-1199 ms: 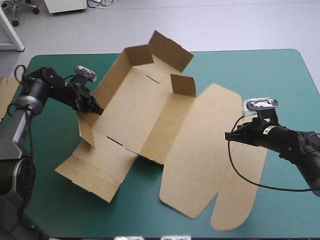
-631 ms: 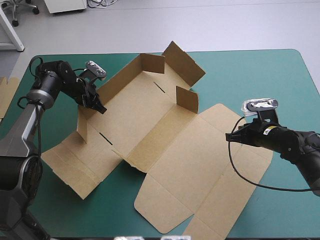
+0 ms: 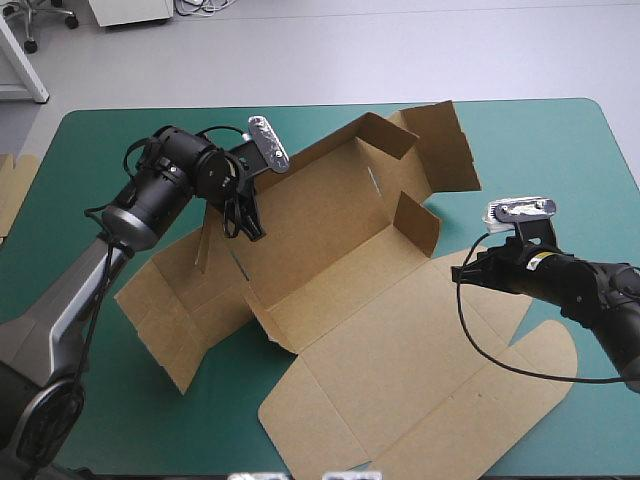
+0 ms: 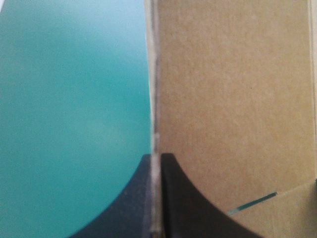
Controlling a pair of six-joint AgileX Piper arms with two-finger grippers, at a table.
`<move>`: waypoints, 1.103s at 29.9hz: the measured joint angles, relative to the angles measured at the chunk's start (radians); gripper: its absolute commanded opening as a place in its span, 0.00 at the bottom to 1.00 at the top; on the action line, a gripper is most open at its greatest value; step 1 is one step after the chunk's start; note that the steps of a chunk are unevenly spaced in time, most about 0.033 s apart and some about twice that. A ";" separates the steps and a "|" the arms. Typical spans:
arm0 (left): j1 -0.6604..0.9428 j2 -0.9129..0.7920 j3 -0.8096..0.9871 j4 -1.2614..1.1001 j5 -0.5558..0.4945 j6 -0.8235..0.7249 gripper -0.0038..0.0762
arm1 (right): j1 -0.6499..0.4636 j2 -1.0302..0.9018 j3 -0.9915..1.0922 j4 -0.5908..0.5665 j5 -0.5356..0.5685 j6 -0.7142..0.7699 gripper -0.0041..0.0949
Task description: Fold the box
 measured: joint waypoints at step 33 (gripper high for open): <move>-0.107 -0.133 0.367 0.503 -0.416 -0.216 0.04 | 0.000 0.000 0.000 0.046 0.012 -0.008 0.02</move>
